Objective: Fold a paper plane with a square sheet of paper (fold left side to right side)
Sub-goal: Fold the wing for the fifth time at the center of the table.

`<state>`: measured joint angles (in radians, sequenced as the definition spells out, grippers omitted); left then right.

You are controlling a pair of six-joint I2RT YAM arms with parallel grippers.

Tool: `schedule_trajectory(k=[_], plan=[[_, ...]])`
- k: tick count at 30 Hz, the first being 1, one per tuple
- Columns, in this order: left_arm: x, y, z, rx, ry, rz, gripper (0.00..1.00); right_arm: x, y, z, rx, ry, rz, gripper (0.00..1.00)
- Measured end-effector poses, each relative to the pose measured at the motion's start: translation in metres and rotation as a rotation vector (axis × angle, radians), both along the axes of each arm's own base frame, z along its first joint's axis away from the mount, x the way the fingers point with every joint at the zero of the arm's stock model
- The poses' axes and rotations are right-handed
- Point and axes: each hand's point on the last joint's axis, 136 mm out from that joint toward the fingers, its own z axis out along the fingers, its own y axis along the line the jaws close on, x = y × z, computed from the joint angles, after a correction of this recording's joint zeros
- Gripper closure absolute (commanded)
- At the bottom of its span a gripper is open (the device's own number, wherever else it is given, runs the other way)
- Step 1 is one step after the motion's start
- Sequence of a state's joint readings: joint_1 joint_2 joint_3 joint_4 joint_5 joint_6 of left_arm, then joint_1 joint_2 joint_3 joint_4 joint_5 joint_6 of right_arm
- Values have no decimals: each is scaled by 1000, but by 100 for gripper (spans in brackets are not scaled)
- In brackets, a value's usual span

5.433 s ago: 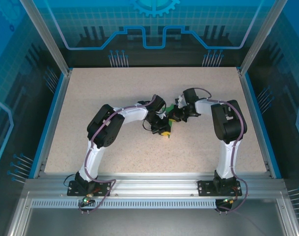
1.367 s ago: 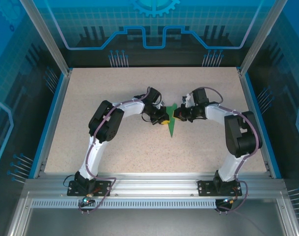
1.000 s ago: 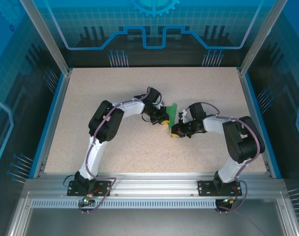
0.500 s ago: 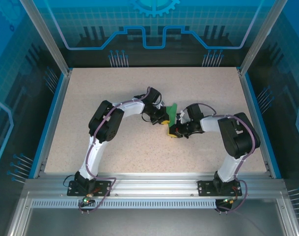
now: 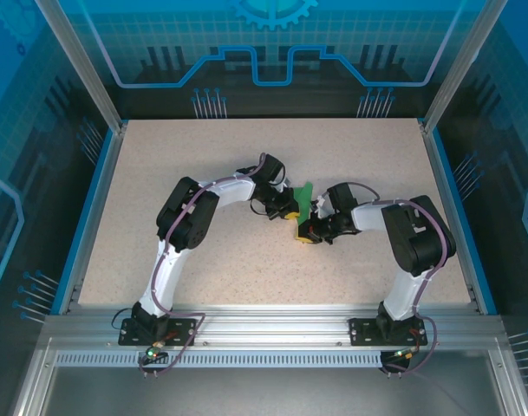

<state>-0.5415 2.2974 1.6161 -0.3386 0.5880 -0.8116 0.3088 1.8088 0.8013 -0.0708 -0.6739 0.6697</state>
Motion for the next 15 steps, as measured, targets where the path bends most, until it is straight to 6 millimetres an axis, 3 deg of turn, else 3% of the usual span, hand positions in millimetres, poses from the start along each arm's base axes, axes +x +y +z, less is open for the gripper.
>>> schedule_trajectory(k=[10,15], plan=[[4,4,4,26,-34,-15,88,-1,-1,-3,-19,6,12,98],[19,4,22,29,-96,-21,86,-1,-2,-4,-18,7,12,98]])
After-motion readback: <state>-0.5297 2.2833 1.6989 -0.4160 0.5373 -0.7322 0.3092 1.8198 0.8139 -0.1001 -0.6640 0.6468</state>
